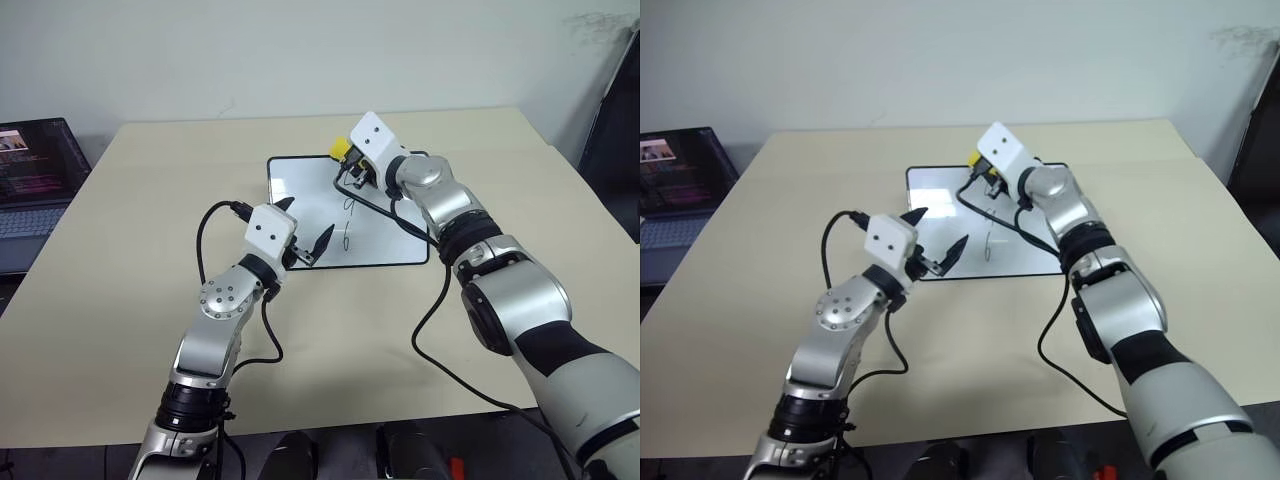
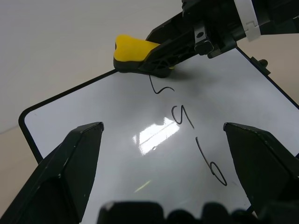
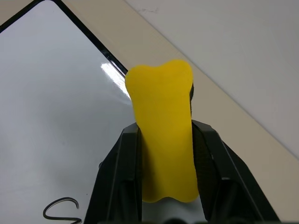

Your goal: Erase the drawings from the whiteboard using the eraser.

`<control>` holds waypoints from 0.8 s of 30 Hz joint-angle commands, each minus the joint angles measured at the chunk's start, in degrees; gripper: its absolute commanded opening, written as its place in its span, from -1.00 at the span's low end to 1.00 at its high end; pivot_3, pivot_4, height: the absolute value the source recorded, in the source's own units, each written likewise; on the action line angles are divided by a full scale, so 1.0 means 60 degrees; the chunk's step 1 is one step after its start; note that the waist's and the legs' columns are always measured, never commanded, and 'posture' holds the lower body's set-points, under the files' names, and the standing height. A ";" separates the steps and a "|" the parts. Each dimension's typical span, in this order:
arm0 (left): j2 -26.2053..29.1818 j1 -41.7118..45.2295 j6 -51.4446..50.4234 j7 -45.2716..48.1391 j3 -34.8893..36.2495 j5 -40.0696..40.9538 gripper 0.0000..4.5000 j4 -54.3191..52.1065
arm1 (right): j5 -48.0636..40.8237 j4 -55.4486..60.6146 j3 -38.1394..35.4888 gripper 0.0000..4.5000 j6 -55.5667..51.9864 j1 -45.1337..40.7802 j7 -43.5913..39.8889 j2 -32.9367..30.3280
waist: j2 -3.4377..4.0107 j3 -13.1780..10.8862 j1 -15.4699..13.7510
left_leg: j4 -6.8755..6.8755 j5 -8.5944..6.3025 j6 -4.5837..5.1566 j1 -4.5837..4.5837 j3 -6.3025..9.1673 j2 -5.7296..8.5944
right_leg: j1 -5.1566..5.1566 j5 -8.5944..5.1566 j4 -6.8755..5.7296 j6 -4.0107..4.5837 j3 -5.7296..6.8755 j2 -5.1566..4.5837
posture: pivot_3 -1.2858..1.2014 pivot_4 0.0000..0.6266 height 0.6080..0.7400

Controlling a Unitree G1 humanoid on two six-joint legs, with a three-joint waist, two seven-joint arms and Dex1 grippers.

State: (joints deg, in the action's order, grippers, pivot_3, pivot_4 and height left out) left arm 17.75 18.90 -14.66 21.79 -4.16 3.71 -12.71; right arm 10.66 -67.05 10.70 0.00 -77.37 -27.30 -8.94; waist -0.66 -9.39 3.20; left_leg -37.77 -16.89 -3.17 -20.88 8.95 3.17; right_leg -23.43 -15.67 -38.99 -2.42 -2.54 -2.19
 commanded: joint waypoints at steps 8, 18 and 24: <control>0.0043 -0.0009 0.0052 -0.0177 0.0190 -0.0034 1.00 -0.0449 | 0.0273 0.0149 0.0228 -0.49 -0.0155 0.0724 -0.0397 0.0066 | 0.0000 0.0006 0.0004 | -0.0009 -0.0001 0.0003 0.0020 0.0006 0.0000 | 0.0026 0.0001 -0.0006 0.0000 0.0005 0.0002 | 0.03 -0.52 1.00; 0.0031 -0.0106 0.0050 -0.0182 0.0116 -0.0027 1.00 -0.0513 | 0.0279 0.1391 0.0449 -0.49 -0.0668 0.1719 -0.0811 -0.0104 | -0.0001 0.0021 0.0005 | -0.0013 0.0002 0.0001 0.0043 0.0006 -0.0002 | 0.0045 0.0007 -0.0015 0.0002 0.0007 0.0005 | 0.03 -0.52 1.00; -0.0023 -0.0098 0.0071 -0.0162 0.0049 -0.0013 1.00 -0.0480 | 0.0178 0.2086 0.0322 -0.49 -0.1027 0.1936 -0.0877 -0.0305 | -0.0001 0.0021 -0.0009 | -0.0015 0.0004 0.0000 0.0042 0.0010 -0.0001 | 0.0047 0.0014 -0.0014 0.0000 0.0011 0.0007 | 0.03 -0.52 1.00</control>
State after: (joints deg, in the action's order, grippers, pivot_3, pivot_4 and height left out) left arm 17.76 18.00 -14.74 20.84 -4.19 3.50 -13.00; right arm 11.17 -54.14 12.62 -3.70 -67.18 -32.58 -9.59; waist -0.67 -9.26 3.15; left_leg -37.86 -16.87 -3.16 -20.64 9.02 3.17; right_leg -23.15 -15.58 -39.07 -2.42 -2.47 -2.15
